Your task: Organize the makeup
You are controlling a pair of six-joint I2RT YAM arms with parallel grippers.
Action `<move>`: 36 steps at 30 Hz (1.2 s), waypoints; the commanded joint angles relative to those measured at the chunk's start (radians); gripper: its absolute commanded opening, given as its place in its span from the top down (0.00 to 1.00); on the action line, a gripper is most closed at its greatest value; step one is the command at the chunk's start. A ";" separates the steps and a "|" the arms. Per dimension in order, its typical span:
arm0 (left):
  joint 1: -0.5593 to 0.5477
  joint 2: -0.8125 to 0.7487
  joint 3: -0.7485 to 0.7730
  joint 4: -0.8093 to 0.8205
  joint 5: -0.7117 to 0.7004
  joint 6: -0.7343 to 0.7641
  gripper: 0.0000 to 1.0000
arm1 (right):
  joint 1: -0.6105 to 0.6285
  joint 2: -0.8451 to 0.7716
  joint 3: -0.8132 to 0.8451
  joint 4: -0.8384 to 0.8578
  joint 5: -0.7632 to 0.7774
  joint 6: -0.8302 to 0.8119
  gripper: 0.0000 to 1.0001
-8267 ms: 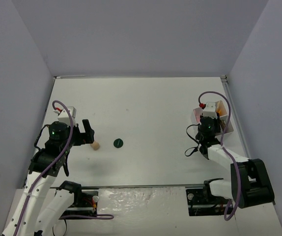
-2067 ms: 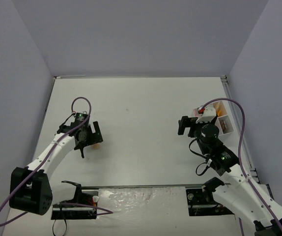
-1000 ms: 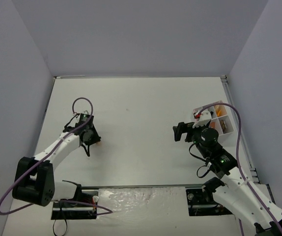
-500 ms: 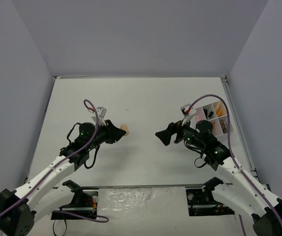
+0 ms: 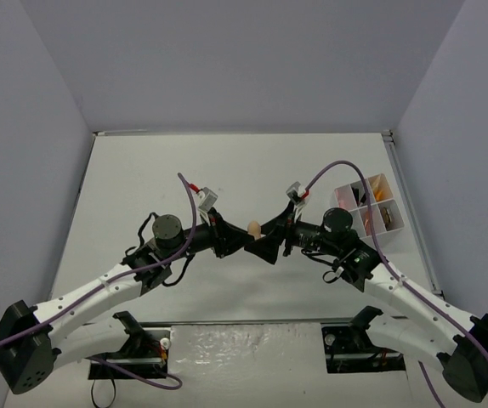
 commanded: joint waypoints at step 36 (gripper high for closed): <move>-0.008 -0.079 0.079 0.039 0.141 0.103 0.89 | 0.013 -0.069 0.011 0.169 0.007 0.023 0.95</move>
